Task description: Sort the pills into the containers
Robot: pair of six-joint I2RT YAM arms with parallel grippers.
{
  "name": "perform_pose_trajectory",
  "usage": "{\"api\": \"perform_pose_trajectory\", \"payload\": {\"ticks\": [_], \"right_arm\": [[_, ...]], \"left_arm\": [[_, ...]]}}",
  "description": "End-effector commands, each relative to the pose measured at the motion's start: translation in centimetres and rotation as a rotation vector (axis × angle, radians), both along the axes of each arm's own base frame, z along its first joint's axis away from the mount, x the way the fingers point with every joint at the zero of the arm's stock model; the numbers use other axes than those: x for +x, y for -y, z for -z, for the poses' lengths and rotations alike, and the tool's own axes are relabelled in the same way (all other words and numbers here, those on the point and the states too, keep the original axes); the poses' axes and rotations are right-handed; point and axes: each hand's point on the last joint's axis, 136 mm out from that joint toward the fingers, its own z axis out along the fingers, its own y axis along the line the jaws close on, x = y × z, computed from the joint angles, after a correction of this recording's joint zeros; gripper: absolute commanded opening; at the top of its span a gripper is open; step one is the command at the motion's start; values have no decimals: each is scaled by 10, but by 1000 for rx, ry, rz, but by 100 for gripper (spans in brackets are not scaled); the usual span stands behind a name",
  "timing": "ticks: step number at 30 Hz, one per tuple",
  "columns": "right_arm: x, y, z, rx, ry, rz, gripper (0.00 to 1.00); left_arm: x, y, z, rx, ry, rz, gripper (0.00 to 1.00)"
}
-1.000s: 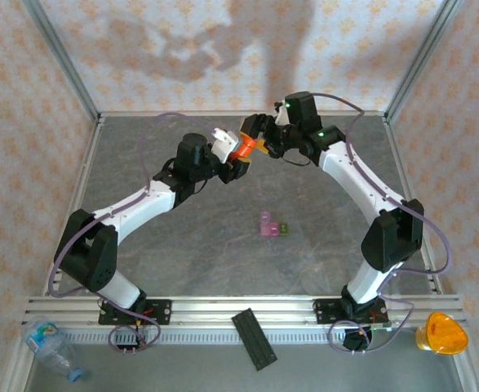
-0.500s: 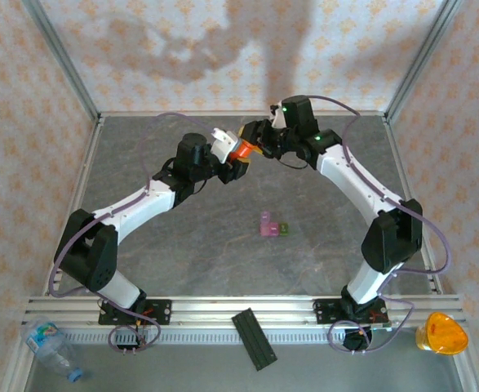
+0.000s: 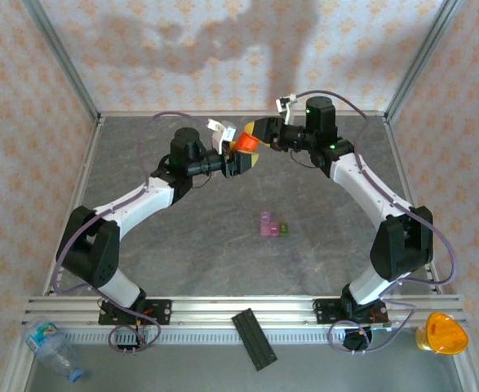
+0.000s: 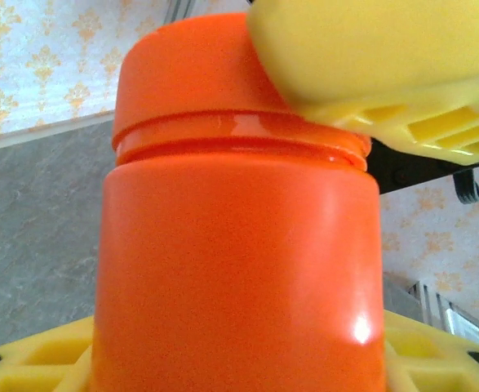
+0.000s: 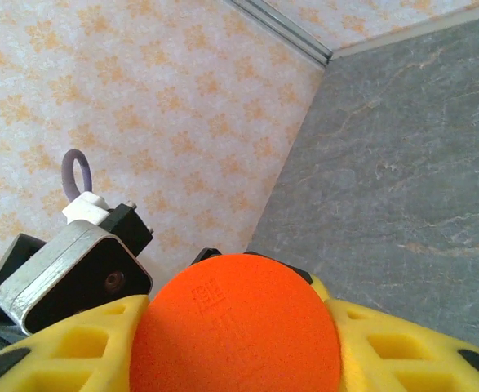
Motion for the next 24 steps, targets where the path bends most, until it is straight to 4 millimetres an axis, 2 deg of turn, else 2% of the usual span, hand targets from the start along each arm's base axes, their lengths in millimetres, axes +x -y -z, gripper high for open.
{"api": "perform_pose_trajectory", "payload": {"ticks": [1, 3, 5, 8, 12, 16, 24], "right_arm": [[22, 25, -30, 18, 66, 135, 64], [23, 31, -33, -1, 36, 182, 76], [25, 37, -34, -19, -3, 229, 80], [29, 48, -25, -55, -91, 314, 81], [35, 56, -1, -95, -238, 402, 81], [36, 45, 11, -95, -280, 399, 81], [28, 3, 24, -125, -292, 328, 81]], "left_arm": [[2, -2, -34, 6, 139, -3, 0], [11, -10, -18, 105, 158, -70, 0], [19, -19, -6, 186, 177, -132, 0], [29, -31, 9, 284, 215, -214, 0], [34, -38, 21, 392, 276, -284, 0], [34, -35, 25, 429, 303, -292, 0], [32, -27, 25, 430, 308, -274, 0]]}}
